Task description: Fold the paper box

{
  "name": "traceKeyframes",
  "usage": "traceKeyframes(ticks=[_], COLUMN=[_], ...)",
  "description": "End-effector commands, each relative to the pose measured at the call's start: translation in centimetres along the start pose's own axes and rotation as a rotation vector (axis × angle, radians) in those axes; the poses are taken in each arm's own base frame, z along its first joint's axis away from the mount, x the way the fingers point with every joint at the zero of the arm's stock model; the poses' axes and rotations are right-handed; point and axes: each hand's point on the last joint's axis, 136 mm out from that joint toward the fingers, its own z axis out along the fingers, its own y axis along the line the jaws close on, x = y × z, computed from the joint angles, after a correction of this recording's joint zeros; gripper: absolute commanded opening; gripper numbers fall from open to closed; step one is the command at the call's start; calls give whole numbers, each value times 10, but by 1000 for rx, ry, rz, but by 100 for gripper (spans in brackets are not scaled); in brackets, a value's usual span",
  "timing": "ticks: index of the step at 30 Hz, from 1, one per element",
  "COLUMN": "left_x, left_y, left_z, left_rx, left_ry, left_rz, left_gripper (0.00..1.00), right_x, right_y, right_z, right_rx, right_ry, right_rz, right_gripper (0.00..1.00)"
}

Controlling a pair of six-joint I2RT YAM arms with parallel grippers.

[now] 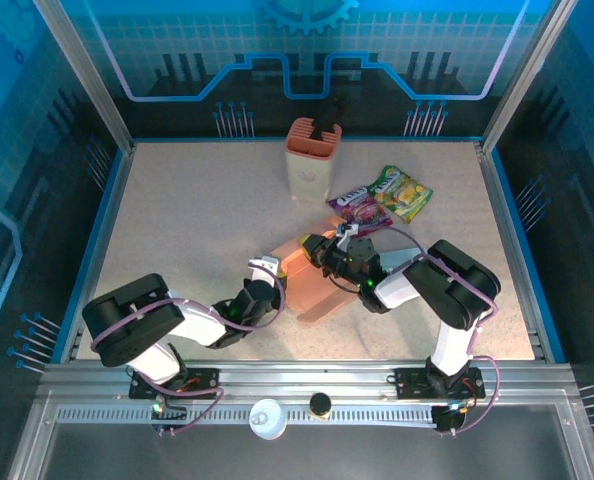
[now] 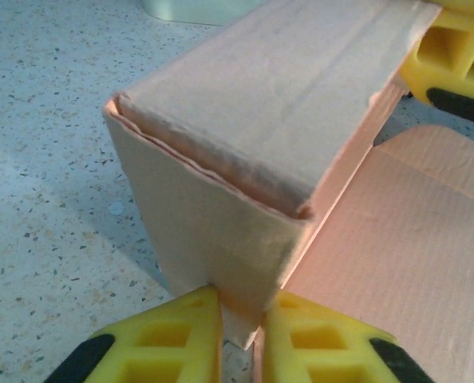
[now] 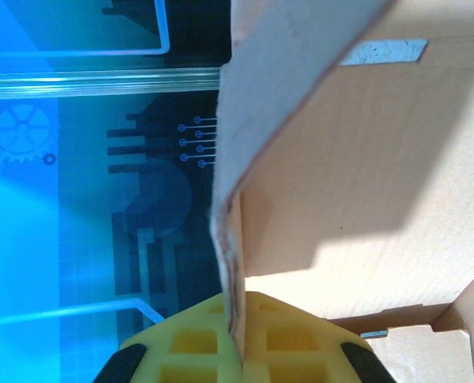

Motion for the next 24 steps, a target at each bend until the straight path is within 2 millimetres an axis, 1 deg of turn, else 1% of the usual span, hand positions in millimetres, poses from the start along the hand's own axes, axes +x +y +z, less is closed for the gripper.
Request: traceKeyframes(ticks=[1, 2, 7, 11, 16, 18, 20, 24], left_x=[-22, -23, -26, -29, -31, -33, -35, -37], left_y=[-5, -6, -6, -7, -17, -22, -24, -23], left_z=[4, 4, 4, 3, 1, 1, 0, 0], left_rx=[-32, -37, -82, -102, -40, -10, 6, 15], left_ry=[-71, -72, -84, -91, -103, -114, -130, -151], left_rz=[-69, -77, -109, -124, -130, -97, -70, -27], left_gripper=[12, 11, 0, 0, 0, 10, 15, 21], right_x=[27, 28, 29, 28, 27, 27, 27, 28], right_y=[-19, -19, -21, -22, -19, -19, -18, -19], right_z=[-1, -1, -1, -3, -4, -5, -5, -6], right_rx=[42, 40, 33, 36, 36, 45, 50, 62], right_ry=[72, 69, 57, 42, 40, 40, 41, 45], right_rz=[12, 15, 30, 31, 36, 40, 41, 44], right_gripper=[0, 0, 0, 0, 0, 0, 0, 0])
